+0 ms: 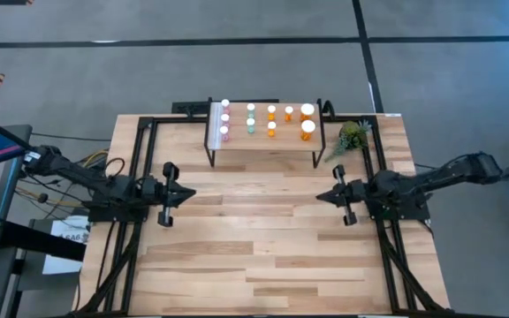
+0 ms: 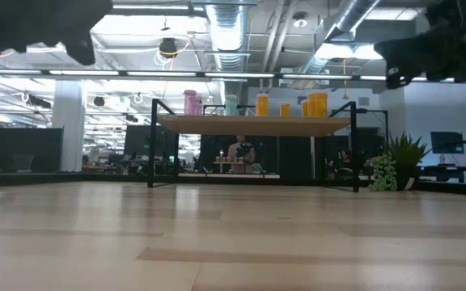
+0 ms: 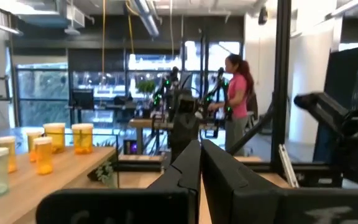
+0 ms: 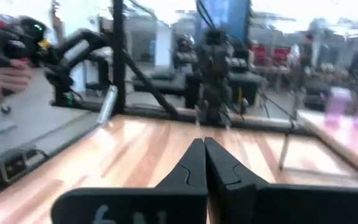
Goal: Pick and place medicine bottles onto shelf by color
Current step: Return to Home Position
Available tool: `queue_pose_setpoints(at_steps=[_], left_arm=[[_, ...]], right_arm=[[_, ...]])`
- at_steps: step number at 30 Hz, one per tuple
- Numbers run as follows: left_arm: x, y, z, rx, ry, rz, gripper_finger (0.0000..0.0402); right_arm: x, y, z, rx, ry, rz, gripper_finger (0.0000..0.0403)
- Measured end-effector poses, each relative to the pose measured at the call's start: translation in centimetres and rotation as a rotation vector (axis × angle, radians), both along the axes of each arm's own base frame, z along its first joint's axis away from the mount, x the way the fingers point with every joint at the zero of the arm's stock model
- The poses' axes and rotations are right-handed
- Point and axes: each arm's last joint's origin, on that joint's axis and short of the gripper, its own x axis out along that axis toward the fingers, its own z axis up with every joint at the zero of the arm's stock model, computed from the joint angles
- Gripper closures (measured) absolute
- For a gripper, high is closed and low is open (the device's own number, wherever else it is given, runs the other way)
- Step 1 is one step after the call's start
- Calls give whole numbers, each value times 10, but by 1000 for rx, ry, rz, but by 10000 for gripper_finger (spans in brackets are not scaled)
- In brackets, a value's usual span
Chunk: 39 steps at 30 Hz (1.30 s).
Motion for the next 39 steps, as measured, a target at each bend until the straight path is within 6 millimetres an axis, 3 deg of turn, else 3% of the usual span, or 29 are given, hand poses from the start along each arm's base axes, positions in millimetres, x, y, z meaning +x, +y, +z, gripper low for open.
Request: queue_pose_setpoints(at_steps=[2, 7, 11, 17, 23, 29, 39], left_arm=[[-5, 2, -7, -6, -21, 0, 401], [-8, 3, -7, -13, -8, 10, 401], [-12, 4, -6, 1, -13, 11, 401], [-18, 6, -8, 30, 10, 7, 401], [-26, 7, -10, 74, 19, -48, 401], [-30, 9, -22, 44, 131, -57, 401], [-34, 10, -32, 108, 208, -48, 401]], right_arm=[[-1, -3, -1, 17, 17, -20, 399], [-8, -6, 15, -15, -69, -21, 398], [-19, -7, 23, -34, -43, -20, 400], [-40, -8, 20, 20, -27, 2, 400], [-38, -6, 14, -12, 10, -5, 400], [-33, -9, -9, -3, 81, -61, 400], [-32, -19, -11, -3, 105, -197, 385]])
